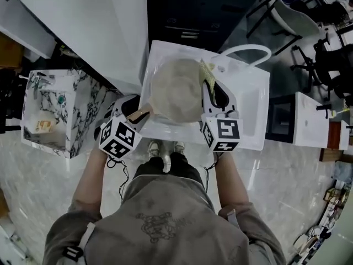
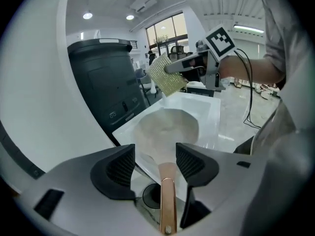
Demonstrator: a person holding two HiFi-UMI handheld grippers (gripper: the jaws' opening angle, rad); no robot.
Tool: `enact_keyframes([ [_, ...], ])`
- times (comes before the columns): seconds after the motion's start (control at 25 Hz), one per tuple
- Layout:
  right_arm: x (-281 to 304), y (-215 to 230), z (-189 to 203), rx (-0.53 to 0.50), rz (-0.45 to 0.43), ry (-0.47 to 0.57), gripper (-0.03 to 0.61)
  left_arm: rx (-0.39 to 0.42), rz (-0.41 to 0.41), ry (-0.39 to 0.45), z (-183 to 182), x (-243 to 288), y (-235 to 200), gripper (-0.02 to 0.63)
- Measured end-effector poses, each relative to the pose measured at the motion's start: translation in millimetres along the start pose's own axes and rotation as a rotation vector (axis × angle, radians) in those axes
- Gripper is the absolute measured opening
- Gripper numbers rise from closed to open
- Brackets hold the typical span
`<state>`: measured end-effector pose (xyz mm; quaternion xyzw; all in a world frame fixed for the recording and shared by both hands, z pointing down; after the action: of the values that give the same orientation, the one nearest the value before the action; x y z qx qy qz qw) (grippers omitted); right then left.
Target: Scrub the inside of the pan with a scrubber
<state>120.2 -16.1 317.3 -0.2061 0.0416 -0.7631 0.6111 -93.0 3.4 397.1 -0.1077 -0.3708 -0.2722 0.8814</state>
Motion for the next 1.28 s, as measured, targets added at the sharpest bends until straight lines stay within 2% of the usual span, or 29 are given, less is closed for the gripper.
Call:
enact_keyframes([
  [0.36,60.8,4.6,56.2,-0.016,-0.057,-0.082,0.077,-0.040,0.011,-0.179,37.9,46.5,-0.5,0.248],
  [0.56,87.5,7.7,91.0,-0.033,-0.045,-0.139,0.077,-0.035,0.031,-0.291,65.0,64.9,0.7,0.247],
  [0.84,113.0,7.5,132.2,-0.054,-0.038,-0.240,0.077,-0.075,0.051,-0.427,88.9,83.0,-2.6,0.247],
  [1.12,132.4,6.5,168.6,-0.096,0.029,-0.333,0.077,0.005,0.054,-0.545,109.0,98.7,-4.0,0.243],
  [1.28,142.3,-1.4,188.8,-0.090,0.026,-0.375,0.077,-0.007,0.068,-0.552,112.1,101.8,-2.2,0.177],
])
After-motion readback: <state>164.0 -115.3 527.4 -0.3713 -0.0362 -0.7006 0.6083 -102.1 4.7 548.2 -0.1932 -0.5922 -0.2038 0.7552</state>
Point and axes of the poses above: the fingertips, and each gripper's own axes: x forward along the fingers, y to its right, z out of its underside, the point moved 3 cm from there along -x, backward along the fingers, and after that the axes turned 15 degrees about -x, right-handed, at the moved point
